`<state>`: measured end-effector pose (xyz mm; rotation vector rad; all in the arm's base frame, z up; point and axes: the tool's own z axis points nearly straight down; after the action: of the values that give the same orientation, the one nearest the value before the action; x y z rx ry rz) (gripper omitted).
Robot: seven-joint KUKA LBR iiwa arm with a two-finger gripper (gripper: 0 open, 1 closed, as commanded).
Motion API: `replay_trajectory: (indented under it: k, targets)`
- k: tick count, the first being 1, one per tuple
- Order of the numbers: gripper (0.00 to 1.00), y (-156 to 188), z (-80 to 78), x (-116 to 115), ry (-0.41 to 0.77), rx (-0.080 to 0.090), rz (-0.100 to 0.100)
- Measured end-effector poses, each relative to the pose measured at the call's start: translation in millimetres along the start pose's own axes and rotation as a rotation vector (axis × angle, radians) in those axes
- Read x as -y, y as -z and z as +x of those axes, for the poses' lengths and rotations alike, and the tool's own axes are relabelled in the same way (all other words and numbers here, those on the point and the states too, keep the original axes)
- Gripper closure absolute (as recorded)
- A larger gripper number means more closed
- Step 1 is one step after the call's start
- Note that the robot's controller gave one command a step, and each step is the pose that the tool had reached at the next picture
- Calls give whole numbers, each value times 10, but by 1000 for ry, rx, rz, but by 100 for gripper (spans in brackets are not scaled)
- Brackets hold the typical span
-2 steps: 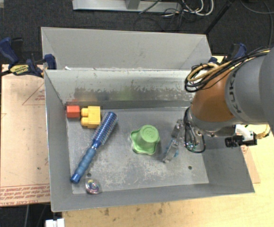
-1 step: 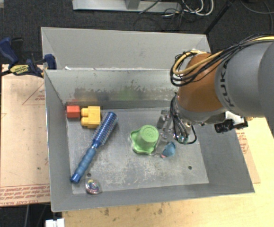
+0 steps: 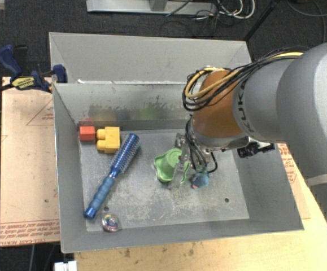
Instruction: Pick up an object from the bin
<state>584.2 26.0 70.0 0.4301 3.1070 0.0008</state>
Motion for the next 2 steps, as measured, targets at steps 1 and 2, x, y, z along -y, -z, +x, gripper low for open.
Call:
replay_trajectory:
  k: [1,2]
  targets:
    - [100,55,-26,-2,1,7,-2]
    - [100,1488,-550,167,449,5,-1]
